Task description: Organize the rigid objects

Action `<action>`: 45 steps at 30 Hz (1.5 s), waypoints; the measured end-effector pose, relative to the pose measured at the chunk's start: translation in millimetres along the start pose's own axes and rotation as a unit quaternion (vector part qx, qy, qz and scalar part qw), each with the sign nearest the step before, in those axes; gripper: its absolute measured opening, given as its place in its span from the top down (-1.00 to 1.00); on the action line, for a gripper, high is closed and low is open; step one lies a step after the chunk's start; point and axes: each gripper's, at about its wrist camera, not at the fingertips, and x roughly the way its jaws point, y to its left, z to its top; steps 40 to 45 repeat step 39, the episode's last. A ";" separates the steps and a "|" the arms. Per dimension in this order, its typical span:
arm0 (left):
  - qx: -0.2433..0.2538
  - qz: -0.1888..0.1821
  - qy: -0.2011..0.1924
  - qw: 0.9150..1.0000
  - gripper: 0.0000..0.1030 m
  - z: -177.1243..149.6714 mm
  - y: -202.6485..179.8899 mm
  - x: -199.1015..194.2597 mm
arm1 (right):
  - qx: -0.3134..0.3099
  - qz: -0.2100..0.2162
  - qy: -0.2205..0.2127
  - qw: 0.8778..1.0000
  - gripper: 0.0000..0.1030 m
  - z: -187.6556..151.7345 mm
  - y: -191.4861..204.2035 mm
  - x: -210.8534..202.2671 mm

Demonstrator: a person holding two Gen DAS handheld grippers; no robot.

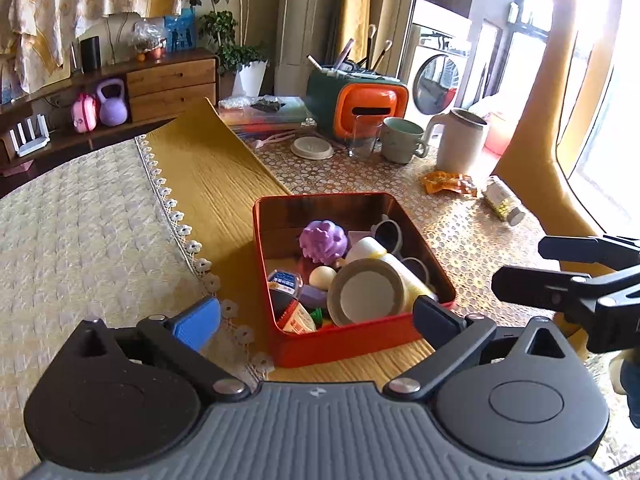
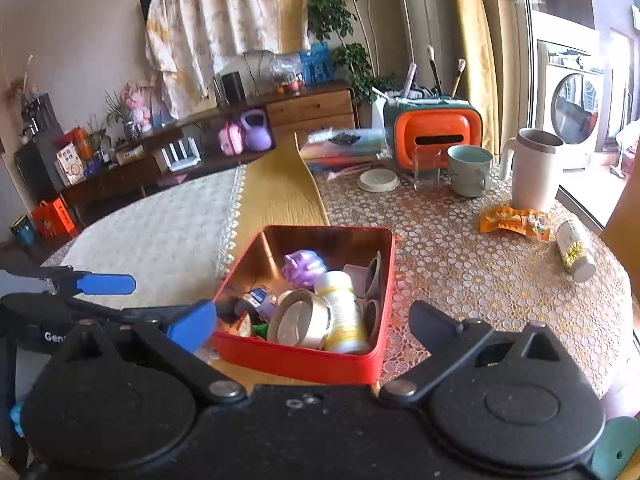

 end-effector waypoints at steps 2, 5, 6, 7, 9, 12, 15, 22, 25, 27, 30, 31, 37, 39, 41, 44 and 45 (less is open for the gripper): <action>0.001 0.002 -0.001 1.000 -1.00 -3.7 -0.3 -6.9 | 0.000 0.001 -0.009 1.000 -1.00 -1.9 2.1 -7.4; 0.003 0.005 -0.008 1.000 -1.00 -9.2 0.0 -16.9 | 0.007 0.003 -0.024 1.000 -1.00 -4.9 4.8 -18.2; 0.001 0.004 -0.011 1.000 -1.00 -11.1 0.2 -20.8 | 0.010 0.003 -0.029 1.000 -1.00 -6.3 6.1 -22.2; 0.001 0.003 -0.015 1.000 -1.00 -12.8 0.6 -24.4 | 0.012 0.005 -0.032 0.999 -1.00 -7.2 7.0 -24.7; 0.004 0.004 -0.018 1.000 -1.00 -14.9 -0.1 -30.5 | 0.018 0.008 -0.037 0.999 -1.00 -9.8 9.3 -29.6; 0.005 0.009 -0.023 1.000 -1.00 -19.1 -0.8 -40.5 | 0.019 0.009 -0.041 0.999 -1.00 -13.7 13.6 -34.7; 0.013 0.011 -0.038 0.999 -1.00 -23.5 -3.3 -52.0 | 0.018 0.011 -0.042 0.999 -1.00 -17.9 18.1 -38.6; 0.024 0.023 -0.048 0.998 -1.00 -30.5 -11.4 -63.7 | 0.001 0.011 -0.045 0.999 -1.00 -26.0 30.5 -48.4; 0.022 0.023 -0.044 0.999 -1.00 -33.1 -15.2 -65.0 | -0.004 0.007 -0.051 0.999 -1.00 -27.5 32.3 -52.2; 0.020 0.032 -0.042 0.998 -1.00 -34.2 -17.9 -63.4 | -0.007 0.000 -0.050 0.999 -1.00 -28.8 32.3 -52.9; 0.023 0.039 -0.036 0.998 -1.00 -34.1 -22.6 -58.3 | 0.000 0.000 -0.048 0.999 -1.00 -30.5 25.6 -50.9; 0.024 0.040 -0.034 0.998 -1.00 -33.7 -24.4 -56.1 | 0.007 0.005 -0.047 0.999 -1.00 -30.5 21.3 -49.5; 0.015 0.051 -0.029 0.998 -1.00 -19.7 -27.3 -46.4 | 0.031 0.011 -0.039 0.999 -1.00 -31.9 -2.6 -44.0; 0.020 0.044 -0.022 0.999 -1.00 -8.5 -23.6 -46.3 | 0.036 0.012 -0.031 0.999 -1.00 -30.8 -11.1 -42.9; 0.020 0.044 -0.022 0.999 -1.00 -8.5 -23.6 -46.3 | 0.036 0.012 -0.031 0.999 -1.00 -30.8 -11.1 -42.9; 0.020 0.044 -0.022 0.999 -1.00 -8.5 -23.6 -46.3 | 0.036 0.012 -0.031 0.999 -1.00 -30.8 -11.1 -42.9; 0.020 0.044 -0.022 0.999 -1.00 -8.5 -23.6 -46.3 | 0.036 0.012 -0.031 0.999 -1.00 -30.8 -11.1 -42.9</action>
